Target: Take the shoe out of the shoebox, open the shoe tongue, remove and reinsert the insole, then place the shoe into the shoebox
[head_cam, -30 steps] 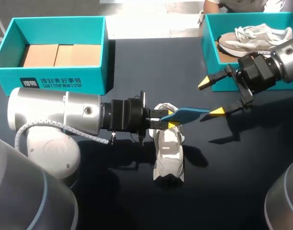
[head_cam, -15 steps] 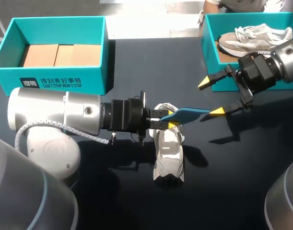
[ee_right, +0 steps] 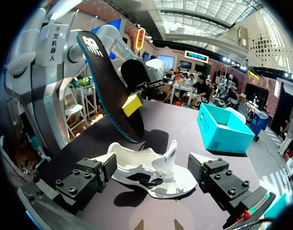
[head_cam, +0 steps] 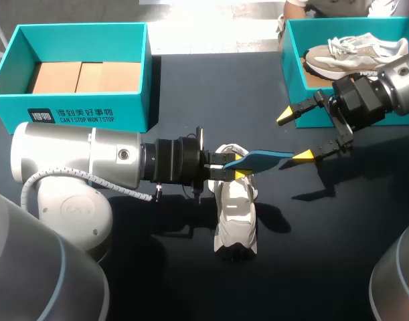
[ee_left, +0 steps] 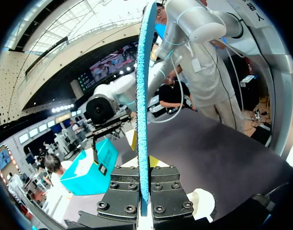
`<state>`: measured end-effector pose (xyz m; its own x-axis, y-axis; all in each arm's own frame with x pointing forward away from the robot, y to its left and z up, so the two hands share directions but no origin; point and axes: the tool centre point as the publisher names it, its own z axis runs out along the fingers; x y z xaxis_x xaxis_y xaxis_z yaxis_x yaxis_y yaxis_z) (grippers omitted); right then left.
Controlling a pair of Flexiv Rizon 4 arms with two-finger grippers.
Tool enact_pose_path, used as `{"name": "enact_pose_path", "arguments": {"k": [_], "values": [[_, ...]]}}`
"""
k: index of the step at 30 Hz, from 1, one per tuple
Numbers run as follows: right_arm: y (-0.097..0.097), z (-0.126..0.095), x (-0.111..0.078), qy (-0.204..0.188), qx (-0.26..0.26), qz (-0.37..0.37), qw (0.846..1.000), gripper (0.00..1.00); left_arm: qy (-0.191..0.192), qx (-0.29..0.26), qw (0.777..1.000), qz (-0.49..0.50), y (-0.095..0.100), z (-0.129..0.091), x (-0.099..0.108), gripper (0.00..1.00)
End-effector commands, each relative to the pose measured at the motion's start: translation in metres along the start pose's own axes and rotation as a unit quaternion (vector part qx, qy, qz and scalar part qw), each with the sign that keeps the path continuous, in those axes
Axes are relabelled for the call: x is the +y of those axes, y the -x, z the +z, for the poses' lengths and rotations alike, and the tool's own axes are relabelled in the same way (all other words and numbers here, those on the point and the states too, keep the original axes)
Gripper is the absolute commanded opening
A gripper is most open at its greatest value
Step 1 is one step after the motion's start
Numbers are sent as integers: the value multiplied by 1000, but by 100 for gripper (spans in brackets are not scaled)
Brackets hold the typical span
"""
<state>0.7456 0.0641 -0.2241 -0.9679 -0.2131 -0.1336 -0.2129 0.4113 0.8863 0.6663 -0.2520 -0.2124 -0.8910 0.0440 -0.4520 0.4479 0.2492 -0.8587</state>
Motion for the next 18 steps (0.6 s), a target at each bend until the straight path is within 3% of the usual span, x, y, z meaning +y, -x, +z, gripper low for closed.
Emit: {"name": "enact_pose_path", "arguments": {"k": [1, 3, 5, 10, 18], "values": [[0, 1, 1, -2, -1, 0, 1000, 100, 1, 0, 1000, 0, -1, 0, -1, 0], [-1, 3, -1, -4, 4, -4, 1000, 100, 1, 0, 1000, 0, -1, 0, -1, 0], [-4, 5, -7, -1, 2, -7, 1000, 100, -30, 4, 998, 51, -3, 4, -3, 0], [-19, 17, -21, 2, 18, -12, 1000, 100, -16, 21, 996, 85, -6, 14, -2, 0], [-36, 25, -32, -20, 30, -20, 999, 100, -38, 20, 995, 90, -5, 23, 7, 0]]}}
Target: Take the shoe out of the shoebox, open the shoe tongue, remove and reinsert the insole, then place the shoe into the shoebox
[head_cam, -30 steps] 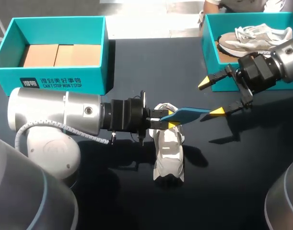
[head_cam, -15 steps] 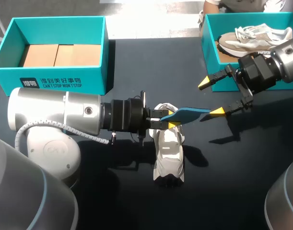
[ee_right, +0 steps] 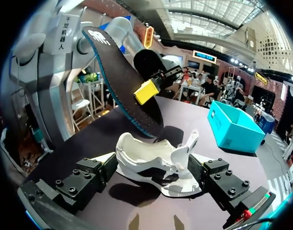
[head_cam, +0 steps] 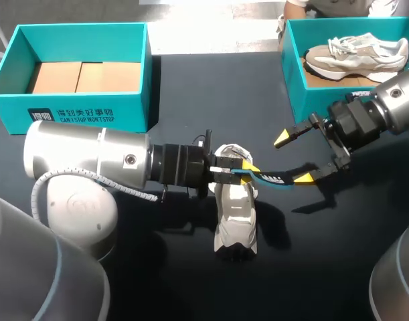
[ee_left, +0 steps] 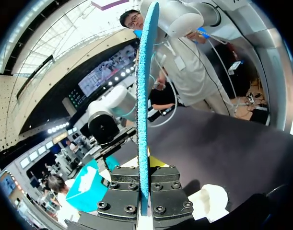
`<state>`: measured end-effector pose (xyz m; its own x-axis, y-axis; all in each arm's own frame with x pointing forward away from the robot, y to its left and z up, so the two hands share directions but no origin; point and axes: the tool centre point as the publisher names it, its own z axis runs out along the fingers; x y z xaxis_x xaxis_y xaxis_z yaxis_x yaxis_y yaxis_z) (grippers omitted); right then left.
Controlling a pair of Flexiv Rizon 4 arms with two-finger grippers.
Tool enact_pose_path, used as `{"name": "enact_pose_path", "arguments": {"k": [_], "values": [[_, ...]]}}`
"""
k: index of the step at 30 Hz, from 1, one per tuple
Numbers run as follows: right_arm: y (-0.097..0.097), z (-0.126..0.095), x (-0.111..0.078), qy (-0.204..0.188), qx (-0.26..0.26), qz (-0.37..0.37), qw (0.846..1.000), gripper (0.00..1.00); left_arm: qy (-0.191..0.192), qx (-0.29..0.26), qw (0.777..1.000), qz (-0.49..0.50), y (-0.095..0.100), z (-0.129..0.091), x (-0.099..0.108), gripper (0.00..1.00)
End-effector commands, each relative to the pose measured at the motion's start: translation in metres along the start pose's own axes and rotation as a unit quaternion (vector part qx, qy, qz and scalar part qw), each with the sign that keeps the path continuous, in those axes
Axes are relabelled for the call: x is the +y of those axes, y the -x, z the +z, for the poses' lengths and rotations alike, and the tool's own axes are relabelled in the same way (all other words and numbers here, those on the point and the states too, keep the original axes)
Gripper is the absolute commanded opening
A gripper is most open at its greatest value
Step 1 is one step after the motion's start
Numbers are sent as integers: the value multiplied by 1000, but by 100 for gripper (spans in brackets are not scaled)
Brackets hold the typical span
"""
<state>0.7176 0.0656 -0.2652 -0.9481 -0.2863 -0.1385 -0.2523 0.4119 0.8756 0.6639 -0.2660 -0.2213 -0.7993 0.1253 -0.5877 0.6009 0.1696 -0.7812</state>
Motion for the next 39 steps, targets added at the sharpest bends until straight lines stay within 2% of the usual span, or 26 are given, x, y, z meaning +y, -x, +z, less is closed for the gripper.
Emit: {"name": "enact_pose_path", "arguments": {"k": [1, 13, 14, 16, 19, 21, 24, 25, 30, 39], "values": [[-4, 2, -2, -14, -2, 0, 1000, 100, -5, -3, 1000, 1, 0, 7, 5, 0], [-4, 2, -2, -14, -2, 0, 1000, 100, -5, -3, 1000, 1, 0, 7, 5, 0], [-6, 6, -5, -13, 6, 0, 1000, 100, -5, -3, 1000, 1, 0, 7, 5, 0], [-10, 7, -9, -2, -14, 1, 1000, 100, 9, -4, 1000, -1, -5, 7, 8, 0], [-16, 12, -14, -1, -22, 0, 1000, 100, 4, -3, 1000, 4, -8, 8, 8, 0], [-21, 16, -17, -16, -27, -8, 999, 100, 10, 0, 1000, 1, -10, 8, 8, 0], [-28, 22, -21, -33, -28, 12, 999, 100, 11, 0, 1000, 4, -15, 8, 8, 0], [-31, 24, -22, -49, -31, 23, 998, 100, 8, -2, 1000, -2, -18, 8, 9, 0], [-38, 26, -20, -78, -44, 43, 995, 100, 10, -7, 1000, -2, -23, 9, 8, 0], [-48, 37, -17, -78, -48, 64, 994, 100, 14, -10, 1000, 1, -26, 12, 4, 0]]}}
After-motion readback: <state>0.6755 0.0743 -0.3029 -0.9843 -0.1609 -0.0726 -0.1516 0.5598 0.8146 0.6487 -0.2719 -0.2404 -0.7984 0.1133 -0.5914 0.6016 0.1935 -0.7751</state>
